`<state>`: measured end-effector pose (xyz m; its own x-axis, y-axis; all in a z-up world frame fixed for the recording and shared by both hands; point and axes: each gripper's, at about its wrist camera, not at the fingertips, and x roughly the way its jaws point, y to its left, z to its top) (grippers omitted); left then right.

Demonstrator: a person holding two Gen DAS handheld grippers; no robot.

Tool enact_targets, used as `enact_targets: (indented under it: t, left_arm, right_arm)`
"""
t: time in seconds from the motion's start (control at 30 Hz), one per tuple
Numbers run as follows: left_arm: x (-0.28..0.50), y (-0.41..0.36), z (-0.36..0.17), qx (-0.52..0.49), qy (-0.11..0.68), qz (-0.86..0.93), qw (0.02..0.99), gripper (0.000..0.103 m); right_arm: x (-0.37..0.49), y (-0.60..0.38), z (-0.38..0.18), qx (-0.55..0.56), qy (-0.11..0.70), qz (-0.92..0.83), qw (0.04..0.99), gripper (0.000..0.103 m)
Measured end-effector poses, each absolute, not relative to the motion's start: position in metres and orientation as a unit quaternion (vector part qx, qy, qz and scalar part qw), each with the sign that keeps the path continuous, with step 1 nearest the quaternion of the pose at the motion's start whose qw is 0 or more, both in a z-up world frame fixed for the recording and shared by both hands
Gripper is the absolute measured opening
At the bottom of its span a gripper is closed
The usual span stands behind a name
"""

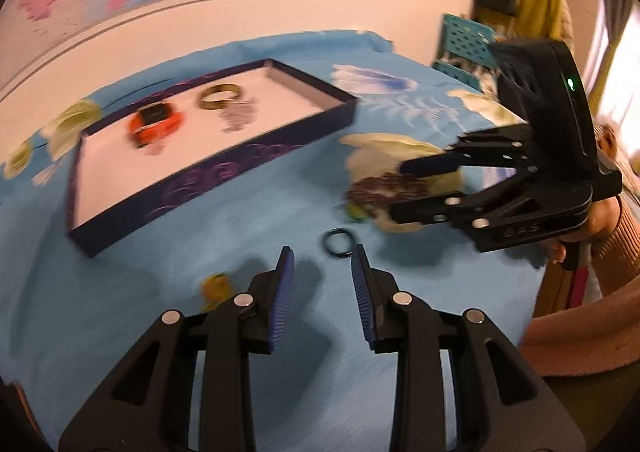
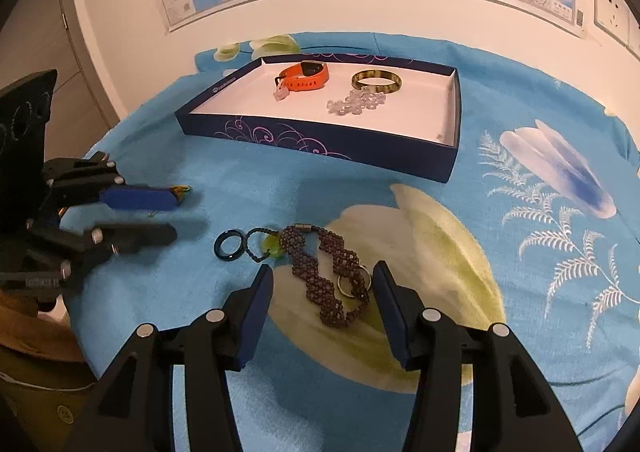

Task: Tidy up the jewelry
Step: 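Grasp the black ring with the left gripper while the right gripper grasps the dark beaded bracelet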

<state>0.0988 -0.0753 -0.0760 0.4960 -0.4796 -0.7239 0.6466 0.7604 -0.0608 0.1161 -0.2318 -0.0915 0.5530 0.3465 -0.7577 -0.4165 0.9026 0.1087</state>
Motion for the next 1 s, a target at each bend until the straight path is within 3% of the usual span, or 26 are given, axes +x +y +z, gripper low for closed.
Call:
enact_targets:
  t: [0.13,0.23,0.27,0.3,0.37,0.7,0.73,0.77,1.0]
  left_arm:
    - [0.105,-0.095,-0.088,0.125,0.399,-0.328,0.847,0.032]
    - [0.106,-0.1,-0.092,0.128,0.405,-0.328,0.844,0.032]
    - [0.107,-0.101,-0.092,0.127,0.406,-0.328,0.844,0.031]
    - [0.108,-0.101,-0.092,0.125,0.407,-0.327,0.843,0.03]
    - [0.11,-0.099,-0.092,0.122,0.409,-0.321,0.846,0.021]
    - [0.112,-0.086,-0.082,0.088,0.404,-0.311,0.856,0.019]
    - [0.112,-0.083,-0.079,0.084,0.401,-0.309,0.858,0.015]
    - [0.112,-0.081,-0.076,0.081,0.399,-0.309,0.86,0.003]
    - [0.117,-0.063,-0.06,0.058,0.382,-0.302,0.871,0.002]
  right_arm:
    - [0.116,-0.227,-0.093,-0.063,0.415,0.205,0.884,0.043]
    - [0.116,-0.223,-0.094,-0.079,0.407,0.2,0.888,0.034]
    - [0.117,-0.223,-0.094,-0.078,0.406,0.203,0.888,0.021]
    - [0.117,-0.223,-0.094,-0.076,0.406,0.205,0.887,0.016]
    - [0.118,-0.224,-0.093,-0.074,0.406,0.206,0.887,0.016]
    - [0.117,-0.237,-0.075,-0.018,0.388,0.22,0.895,0.016]
    - [0.117,-0.237,-0.072,-0.015,0.385,0.223,0.895,0.016]
    - [0.117,-0.236,-0.07,-0.016,0.382,0.224,0.897,0.016]
    - [0.12,-0.239,-0.055,-0.002,0.365,0.232,0.902,0.016]
